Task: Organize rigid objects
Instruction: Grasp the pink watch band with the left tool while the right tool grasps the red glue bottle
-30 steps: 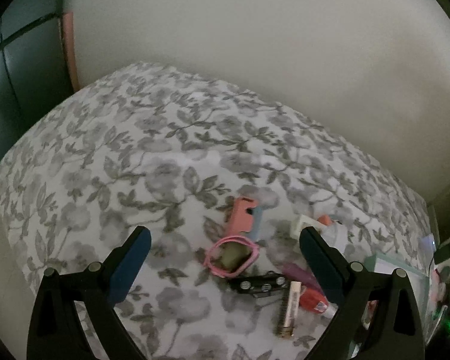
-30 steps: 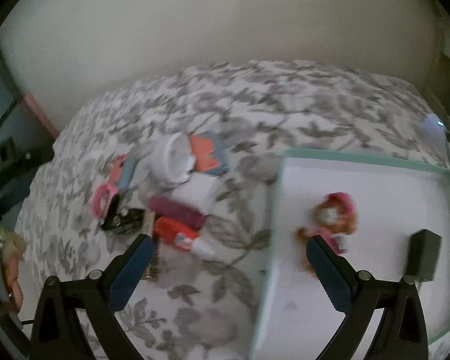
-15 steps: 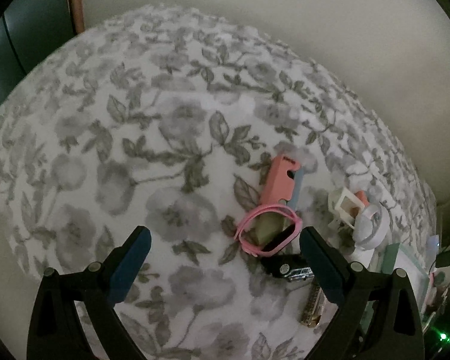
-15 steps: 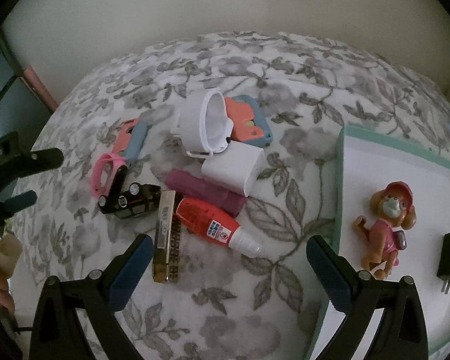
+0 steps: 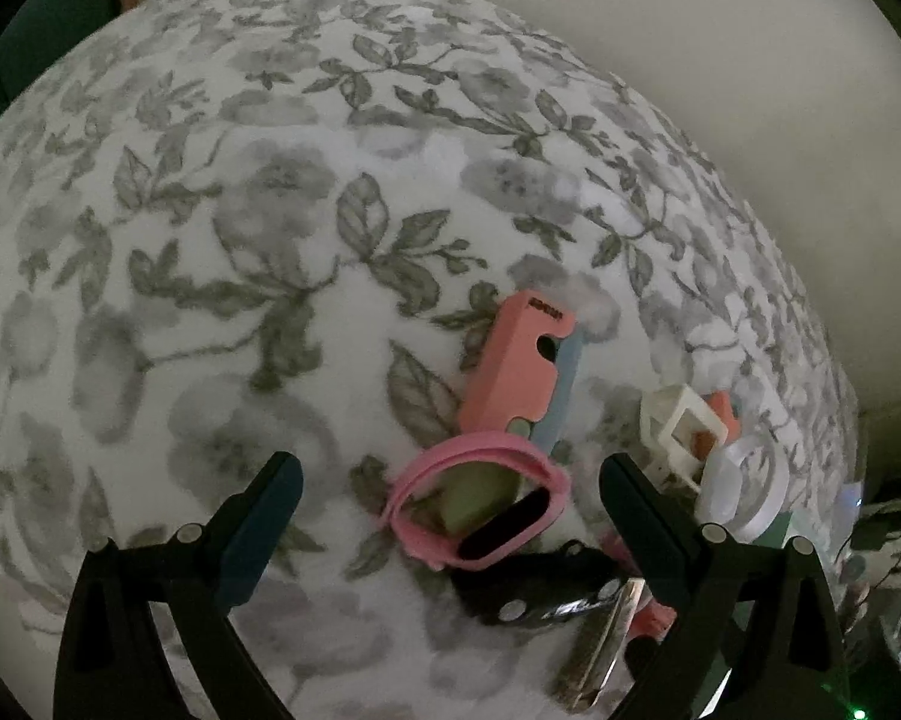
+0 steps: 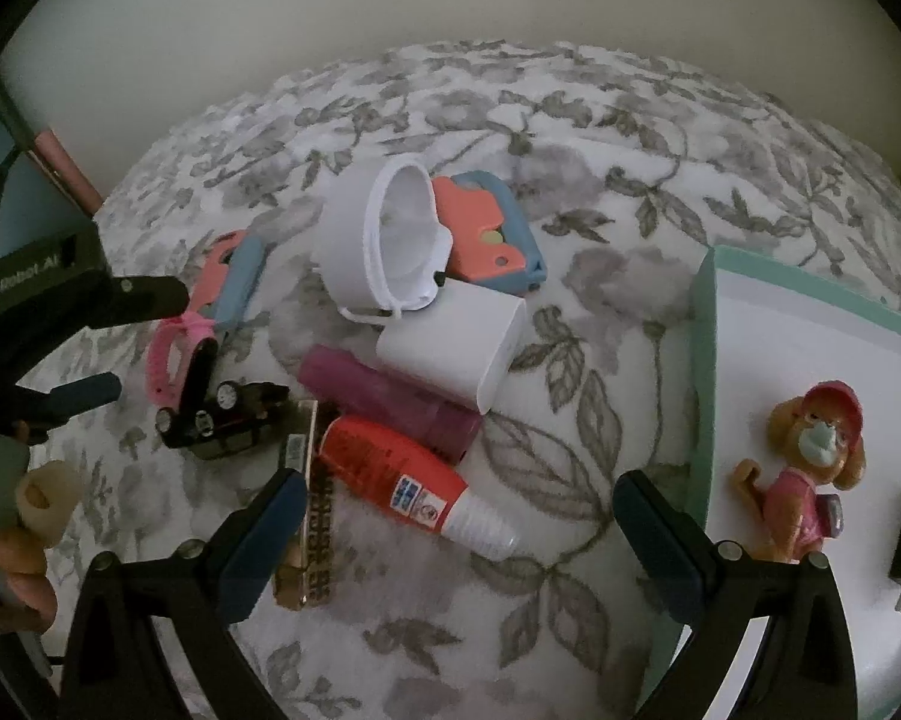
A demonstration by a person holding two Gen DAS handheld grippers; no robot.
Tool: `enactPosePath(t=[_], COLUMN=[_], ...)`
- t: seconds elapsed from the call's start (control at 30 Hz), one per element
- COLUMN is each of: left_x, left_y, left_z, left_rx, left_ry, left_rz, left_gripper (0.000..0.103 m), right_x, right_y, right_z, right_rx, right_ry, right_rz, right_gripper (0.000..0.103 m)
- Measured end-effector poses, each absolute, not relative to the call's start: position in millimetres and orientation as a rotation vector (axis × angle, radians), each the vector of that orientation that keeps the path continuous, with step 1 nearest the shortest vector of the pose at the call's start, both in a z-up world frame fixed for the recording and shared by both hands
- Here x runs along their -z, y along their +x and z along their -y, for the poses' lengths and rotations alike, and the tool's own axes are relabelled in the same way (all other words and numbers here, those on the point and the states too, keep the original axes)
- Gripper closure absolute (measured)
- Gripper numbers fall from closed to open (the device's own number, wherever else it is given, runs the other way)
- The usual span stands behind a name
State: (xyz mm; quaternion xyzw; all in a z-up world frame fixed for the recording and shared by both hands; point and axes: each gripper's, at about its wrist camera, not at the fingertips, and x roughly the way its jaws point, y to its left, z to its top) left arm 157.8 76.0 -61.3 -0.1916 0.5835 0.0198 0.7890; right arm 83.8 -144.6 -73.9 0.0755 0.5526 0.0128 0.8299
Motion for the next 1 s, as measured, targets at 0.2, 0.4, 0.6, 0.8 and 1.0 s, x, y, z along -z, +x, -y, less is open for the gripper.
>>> enactPosePath(t=[0.2,0.4,0.6,0.8,1.0], left_x=[74.3,75.7,71.0,65.7,58.1], left_y=[160.2,157.3,151.9,145.5,138.4], left_z=[-71.9,-72.7,-72.2,-81.1,-87.8], left_rx=[-0.037,-0.027,-0.018,-0.05,-0.06], left_ry=[-0.459,-0.502,-0.474,-0.459,-0.464], left_rz=[-1.289,-1.279,-1.287,-1.305,-1.305], left_gripper=[0.024,0.035,0.035,0.035,0.035], right_x=[75.9,74.7,74.4,70.0,60.0], right_y=[87.9,86.7,85.7,85.3,81.0], right_z=[144.1,142.8,143.3,147.7,155.5], right_rx=[-0.033,-0.036,-0.035,-0.031,0.003], right_ry=[0.165,0.162,0.172,0.215,0.297], right_rz=[-1.175,-1.174,-1.172,-1.164,-1.15], right_gripper=[0.0,0.0,0.0,0.0,0.002])
